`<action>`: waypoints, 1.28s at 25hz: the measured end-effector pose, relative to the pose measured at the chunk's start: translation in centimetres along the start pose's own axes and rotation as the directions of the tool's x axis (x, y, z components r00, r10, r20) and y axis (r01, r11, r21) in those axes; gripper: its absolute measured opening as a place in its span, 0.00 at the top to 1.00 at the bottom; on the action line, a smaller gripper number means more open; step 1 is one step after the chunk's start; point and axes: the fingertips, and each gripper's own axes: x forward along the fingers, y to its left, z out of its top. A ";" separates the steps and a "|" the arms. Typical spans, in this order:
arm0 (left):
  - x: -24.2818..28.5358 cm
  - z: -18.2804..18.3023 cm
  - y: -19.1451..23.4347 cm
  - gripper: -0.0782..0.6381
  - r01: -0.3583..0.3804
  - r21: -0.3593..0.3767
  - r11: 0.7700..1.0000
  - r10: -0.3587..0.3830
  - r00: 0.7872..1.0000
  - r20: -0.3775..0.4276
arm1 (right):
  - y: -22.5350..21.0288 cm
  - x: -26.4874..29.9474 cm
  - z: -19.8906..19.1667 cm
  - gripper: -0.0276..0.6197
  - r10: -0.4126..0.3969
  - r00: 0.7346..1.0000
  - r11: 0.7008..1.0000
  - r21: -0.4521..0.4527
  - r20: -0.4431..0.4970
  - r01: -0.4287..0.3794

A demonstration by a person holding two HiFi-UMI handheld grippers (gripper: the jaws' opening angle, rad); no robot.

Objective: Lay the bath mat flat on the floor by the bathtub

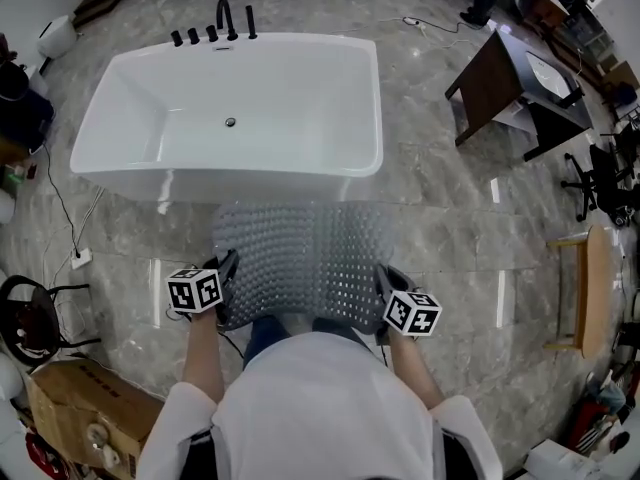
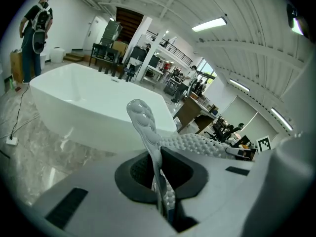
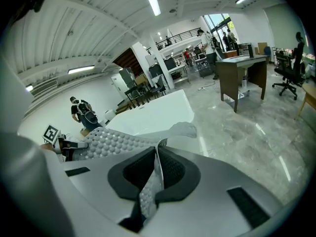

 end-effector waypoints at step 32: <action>11.0 -0.3 10.8 0.83 -0.009 0.019 1.000 0.012 0.985 -0.171 | -1.3 12.7 -4.6 0.90 -0.127 0.986 0.992 0.006 -0.110 0.128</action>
